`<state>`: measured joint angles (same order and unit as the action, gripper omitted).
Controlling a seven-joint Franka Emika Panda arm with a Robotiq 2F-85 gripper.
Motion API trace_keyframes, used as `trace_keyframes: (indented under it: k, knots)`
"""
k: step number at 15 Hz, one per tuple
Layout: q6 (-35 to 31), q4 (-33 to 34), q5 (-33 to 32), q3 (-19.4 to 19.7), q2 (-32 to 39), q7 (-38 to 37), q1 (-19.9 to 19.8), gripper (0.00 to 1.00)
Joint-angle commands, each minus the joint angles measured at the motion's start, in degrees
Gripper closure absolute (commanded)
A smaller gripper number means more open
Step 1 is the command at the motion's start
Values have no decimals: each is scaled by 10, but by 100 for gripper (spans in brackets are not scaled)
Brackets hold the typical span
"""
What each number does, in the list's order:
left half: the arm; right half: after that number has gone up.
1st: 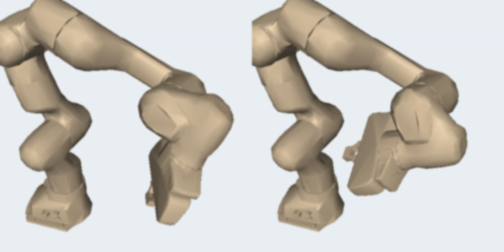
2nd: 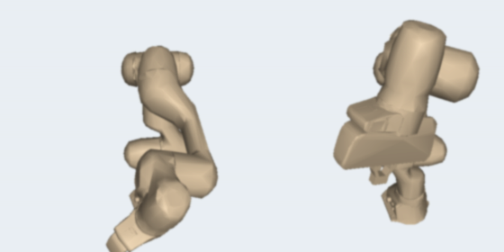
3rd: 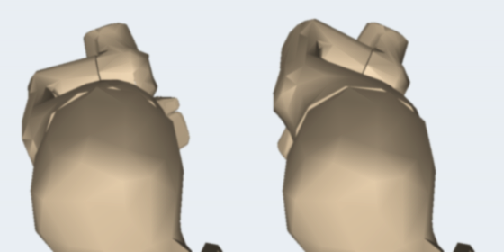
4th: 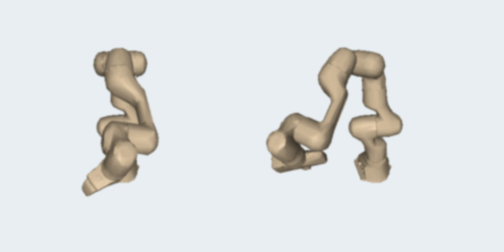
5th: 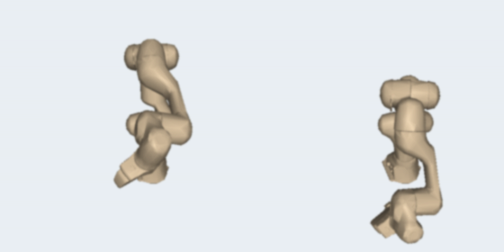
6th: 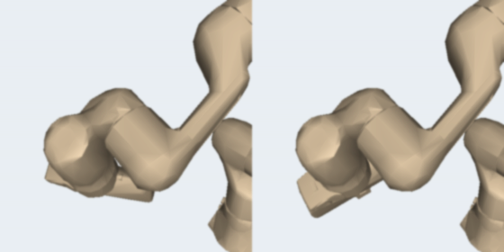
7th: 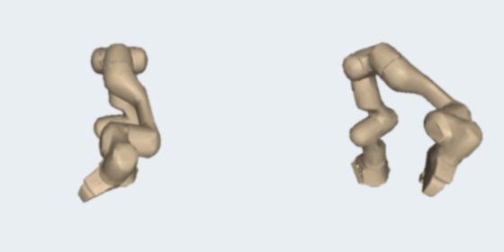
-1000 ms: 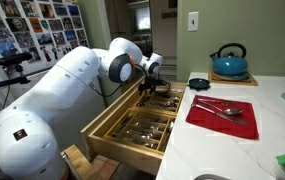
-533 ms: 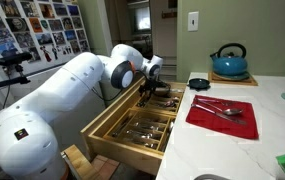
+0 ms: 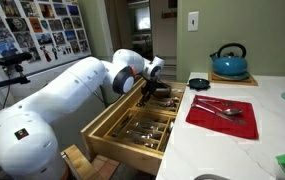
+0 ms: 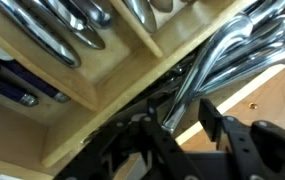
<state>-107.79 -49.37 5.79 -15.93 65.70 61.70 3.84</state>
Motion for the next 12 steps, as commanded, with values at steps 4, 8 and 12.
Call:
trace_keyframes:
  k: [4,8,12]
  knots:
    - [41,62,4,-12,40,15,1,60]
    - [56,78,5,-17,49,17,1,88]
    - [64,79,9,-18,40,-1,-3,95]
